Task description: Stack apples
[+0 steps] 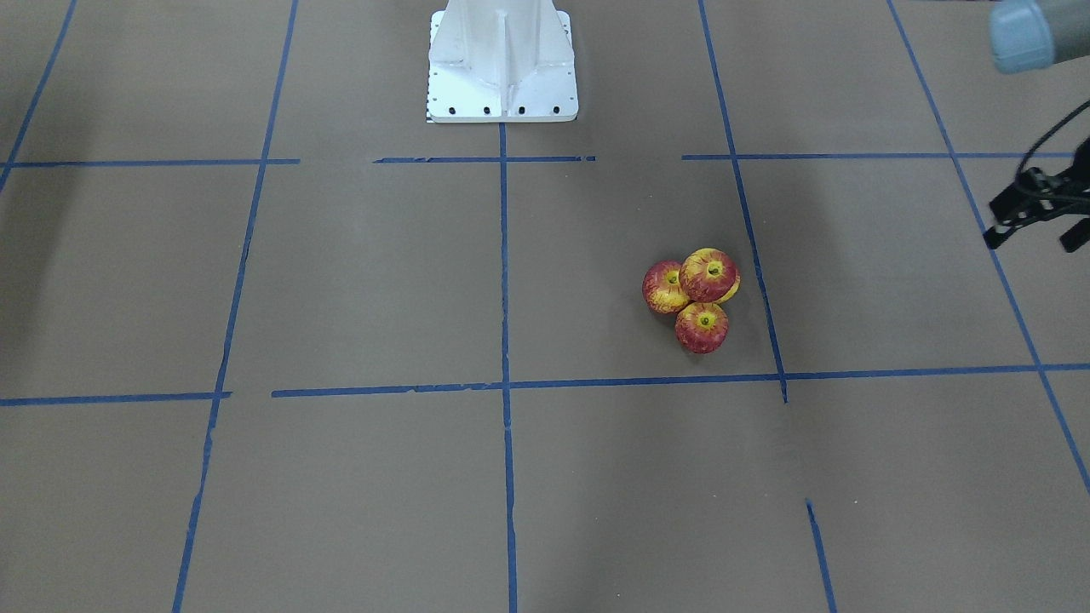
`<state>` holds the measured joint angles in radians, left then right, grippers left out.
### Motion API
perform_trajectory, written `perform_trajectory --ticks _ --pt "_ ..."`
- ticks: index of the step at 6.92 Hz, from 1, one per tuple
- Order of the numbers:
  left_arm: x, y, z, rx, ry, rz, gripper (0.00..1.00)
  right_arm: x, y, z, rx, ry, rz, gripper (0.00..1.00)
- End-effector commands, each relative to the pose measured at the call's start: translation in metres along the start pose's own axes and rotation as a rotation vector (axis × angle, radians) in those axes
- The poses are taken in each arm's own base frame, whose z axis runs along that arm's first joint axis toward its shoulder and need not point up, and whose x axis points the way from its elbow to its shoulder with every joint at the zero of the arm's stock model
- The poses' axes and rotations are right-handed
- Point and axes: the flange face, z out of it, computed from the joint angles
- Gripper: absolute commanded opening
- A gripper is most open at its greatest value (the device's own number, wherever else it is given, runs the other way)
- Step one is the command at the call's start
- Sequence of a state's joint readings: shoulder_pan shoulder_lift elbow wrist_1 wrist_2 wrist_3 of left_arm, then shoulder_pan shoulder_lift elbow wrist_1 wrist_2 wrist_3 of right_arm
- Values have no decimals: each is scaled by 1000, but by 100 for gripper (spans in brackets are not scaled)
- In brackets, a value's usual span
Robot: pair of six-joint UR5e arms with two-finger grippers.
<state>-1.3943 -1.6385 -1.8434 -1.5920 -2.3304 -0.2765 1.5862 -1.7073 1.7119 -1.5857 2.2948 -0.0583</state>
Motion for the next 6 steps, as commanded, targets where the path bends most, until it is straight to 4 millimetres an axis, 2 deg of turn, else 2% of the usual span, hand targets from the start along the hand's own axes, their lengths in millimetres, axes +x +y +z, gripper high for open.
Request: perform_trajectory --ticks 1,2,3,4,5,6 --pt "-182 37 -1 -29 -21 91 100 0 0 0 1 0 -1 100" --pt "-246 62 12 -67 -19 94 100 0 0 0 1 0 -1 100" --pt "-261 81 24 -113 -6 74 100 0 0 0 0 0 0 100" --pt "-267 89 24 -132 -57 75 100 0 0 0 0 0 0 100" --pt "-259 89 8 -123 -122 102 100 0 0 0 0 0 0 100" --pt "-254 108 9 -126 -112 95 100 0 0 0 1 0 -1 100"
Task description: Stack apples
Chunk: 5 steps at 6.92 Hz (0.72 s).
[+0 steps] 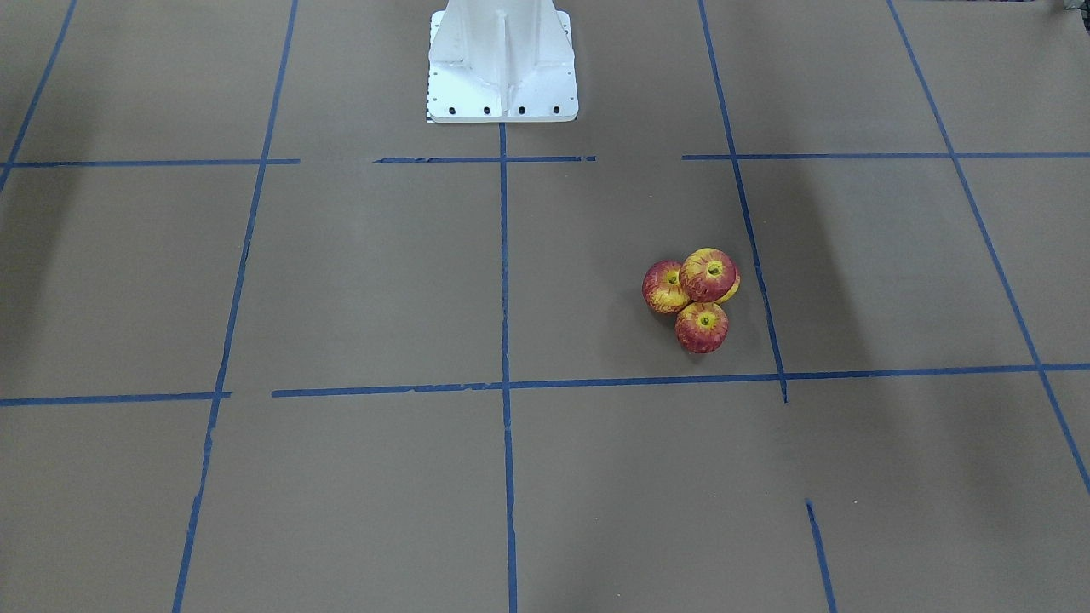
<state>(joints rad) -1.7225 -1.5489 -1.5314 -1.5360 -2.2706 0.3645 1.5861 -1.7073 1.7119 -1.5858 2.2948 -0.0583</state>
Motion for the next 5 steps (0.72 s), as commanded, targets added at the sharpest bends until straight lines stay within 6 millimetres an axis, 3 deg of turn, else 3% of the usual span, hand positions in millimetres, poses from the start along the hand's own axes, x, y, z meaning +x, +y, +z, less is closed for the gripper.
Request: perform_trajectory --ticks 1,5 --pt "2 20 3 -12 -22 -24 100 0 0 0 0 0 0 100" --pt "2 18 4 -14 -17 -95 100 0 0 0 1 0 -1 100"
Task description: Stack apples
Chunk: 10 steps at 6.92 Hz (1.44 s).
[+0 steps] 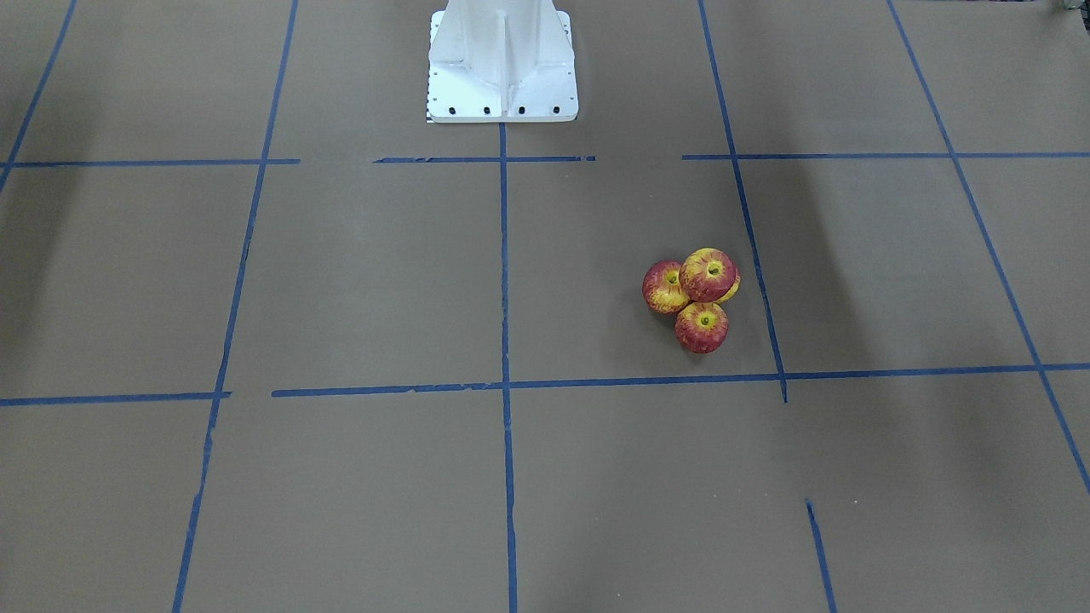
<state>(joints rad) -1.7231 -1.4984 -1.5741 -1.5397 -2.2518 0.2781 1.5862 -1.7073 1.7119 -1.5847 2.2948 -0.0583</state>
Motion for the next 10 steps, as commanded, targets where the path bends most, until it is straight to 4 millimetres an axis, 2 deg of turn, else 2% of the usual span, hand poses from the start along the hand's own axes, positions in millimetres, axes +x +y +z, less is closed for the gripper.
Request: perform_trajectory --ticks 1,3,5,8,10 --pt "3 -1 -3 0 -5 5 100 0 0 0 -1 0 1 100" --pt "2 2 -1 -17 5 -6 100 0 0 0 0 0 0 100" --pt "16 -7 -18 -14 10 -5 100 0 0 0 -1 0 1 100" --pt "12 -7 -11 -21 15 -10 100 0 0 0 -1 0 1 100" --pt "18 -9 -10 -4 83 -13 100 0 0 0 -1 0 1 100"
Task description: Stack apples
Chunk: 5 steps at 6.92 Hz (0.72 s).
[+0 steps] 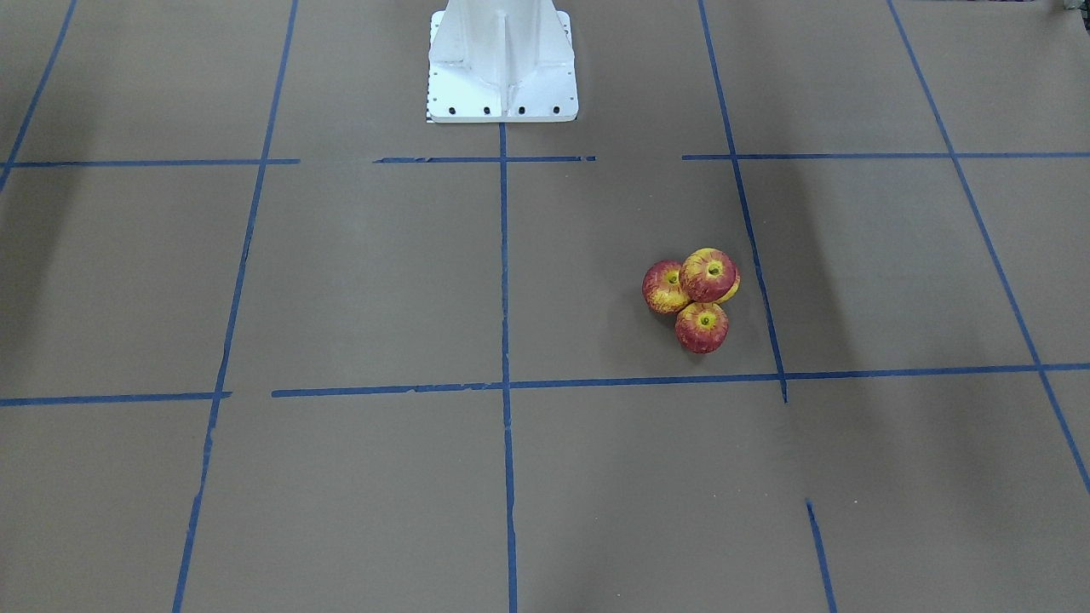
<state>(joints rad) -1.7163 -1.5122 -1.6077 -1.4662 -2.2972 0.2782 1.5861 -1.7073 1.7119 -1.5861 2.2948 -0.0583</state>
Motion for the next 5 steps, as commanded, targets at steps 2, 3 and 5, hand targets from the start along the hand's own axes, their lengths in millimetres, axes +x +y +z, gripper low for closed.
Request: perform_trajectory --ticks 2,3,5 --pt "2 -2 12 -14 38 -1 100 0 0 0 0 0 0 100" --pt "2 -4 18 -11 36 14 100 0 0 0 0 0 0 100" --pt "5 -6 17 -4 30 28 100 0 0 0 0 0 0 100"
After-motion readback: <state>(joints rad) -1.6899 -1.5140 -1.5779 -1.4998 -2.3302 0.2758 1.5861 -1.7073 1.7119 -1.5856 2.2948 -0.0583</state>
